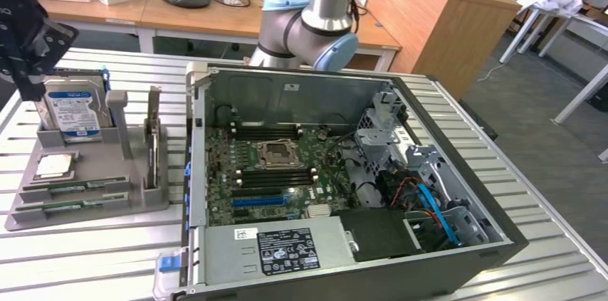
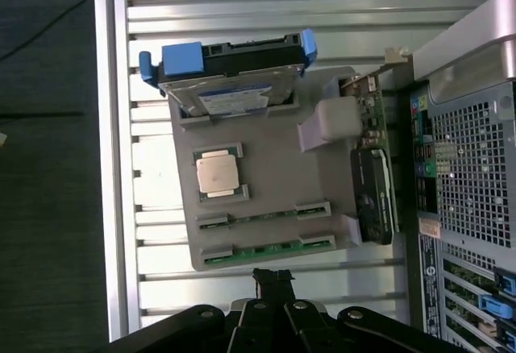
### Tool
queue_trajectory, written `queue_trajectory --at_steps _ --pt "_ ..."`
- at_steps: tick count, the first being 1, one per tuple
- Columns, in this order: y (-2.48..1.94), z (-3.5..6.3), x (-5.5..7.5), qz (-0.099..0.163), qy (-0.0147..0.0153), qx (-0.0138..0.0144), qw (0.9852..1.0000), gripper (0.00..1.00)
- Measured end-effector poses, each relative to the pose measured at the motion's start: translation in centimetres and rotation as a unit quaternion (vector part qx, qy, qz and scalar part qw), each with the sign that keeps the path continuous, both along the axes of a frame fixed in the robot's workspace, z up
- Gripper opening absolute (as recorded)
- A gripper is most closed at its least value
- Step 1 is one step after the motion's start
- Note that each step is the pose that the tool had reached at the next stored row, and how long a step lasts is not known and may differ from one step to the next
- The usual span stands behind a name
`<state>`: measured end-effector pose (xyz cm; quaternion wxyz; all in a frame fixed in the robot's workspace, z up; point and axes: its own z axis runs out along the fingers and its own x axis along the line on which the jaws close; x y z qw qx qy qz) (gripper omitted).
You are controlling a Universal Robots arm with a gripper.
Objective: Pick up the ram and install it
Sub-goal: 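Reach for the ram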
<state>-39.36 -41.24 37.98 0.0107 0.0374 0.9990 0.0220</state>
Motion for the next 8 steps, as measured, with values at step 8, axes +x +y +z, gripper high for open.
queue_trajectory --at_steps 8 --pt "-0.24 -0.40 2.4 0.000 0.0008 0.0000 1.0000 0.10"
